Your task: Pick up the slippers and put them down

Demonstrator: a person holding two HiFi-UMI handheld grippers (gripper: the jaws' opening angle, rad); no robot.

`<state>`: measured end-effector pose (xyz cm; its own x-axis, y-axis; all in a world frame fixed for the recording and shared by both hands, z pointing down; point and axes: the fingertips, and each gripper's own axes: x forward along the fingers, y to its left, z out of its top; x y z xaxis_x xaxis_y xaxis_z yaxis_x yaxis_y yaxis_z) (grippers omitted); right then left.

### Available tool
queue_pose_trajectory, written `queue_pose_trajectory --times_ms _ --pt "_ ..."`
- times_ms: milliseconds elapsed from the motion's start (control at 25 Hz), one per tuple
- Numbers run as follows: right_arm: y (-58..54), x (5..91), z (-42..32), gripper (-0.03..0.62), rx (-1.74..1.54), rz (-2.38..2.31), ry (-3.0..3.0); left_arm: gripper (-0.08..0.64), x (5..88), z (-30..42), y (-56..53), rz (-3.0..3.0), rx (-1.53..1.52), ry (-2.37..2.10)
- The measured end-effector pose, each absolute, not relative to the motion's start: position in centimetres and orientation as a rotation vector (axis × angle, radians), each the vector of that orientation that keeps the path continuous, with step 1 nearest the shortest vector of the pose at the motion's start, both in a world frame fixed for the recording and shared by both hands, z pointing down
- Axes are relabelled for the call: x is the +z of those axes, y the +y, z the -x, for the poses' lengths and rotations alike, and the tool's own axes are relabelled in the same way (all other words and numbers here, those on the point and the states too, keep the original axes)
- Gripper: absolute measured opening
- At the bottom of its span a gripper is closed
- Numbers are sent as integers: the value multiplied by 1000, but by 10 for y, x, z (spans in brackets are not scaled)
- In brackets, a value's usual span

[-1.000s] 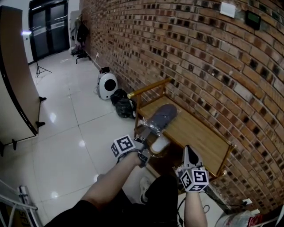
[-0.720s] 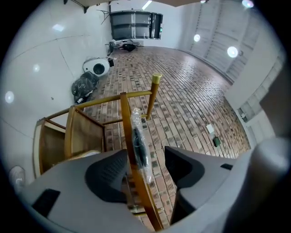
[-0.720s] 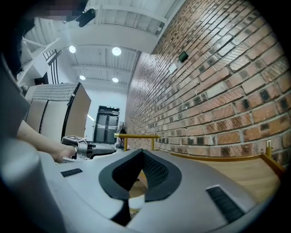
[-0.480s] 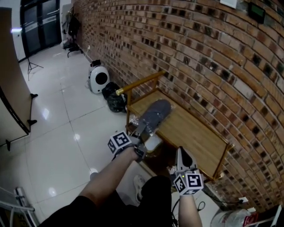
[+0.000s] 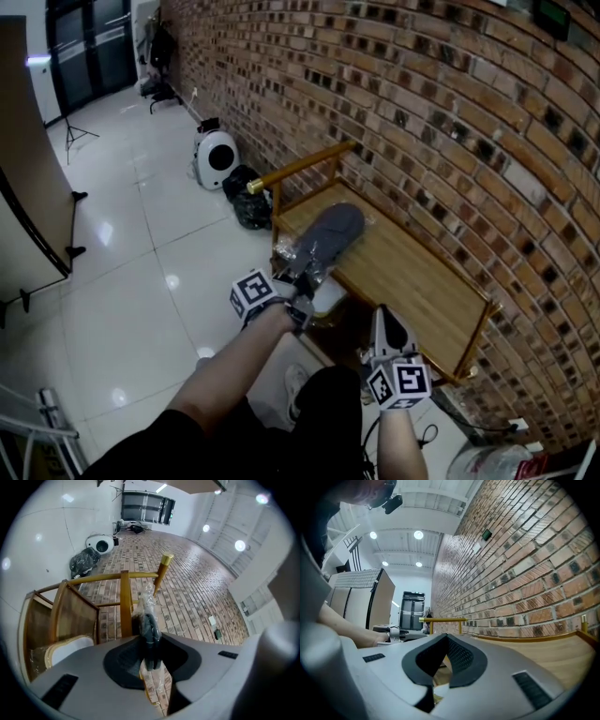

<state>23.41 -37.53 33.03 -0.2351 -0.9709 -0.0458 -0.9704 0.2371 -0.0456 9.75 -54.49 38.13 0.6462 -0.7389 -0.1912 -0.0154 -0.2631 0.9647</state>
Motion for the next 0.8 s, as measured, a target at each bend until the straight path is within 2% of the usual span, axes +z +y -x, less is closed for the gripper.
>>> queue_pose_trajectory --times_ms 360,800 --pt "-383 315 -206 9 20 1718 2493 75 341 -45 -503 -1785 -984 -619" --pt "-376 310 -123 9 19 1444 2669 77 340 46 -420 -1848 -1130 -812"
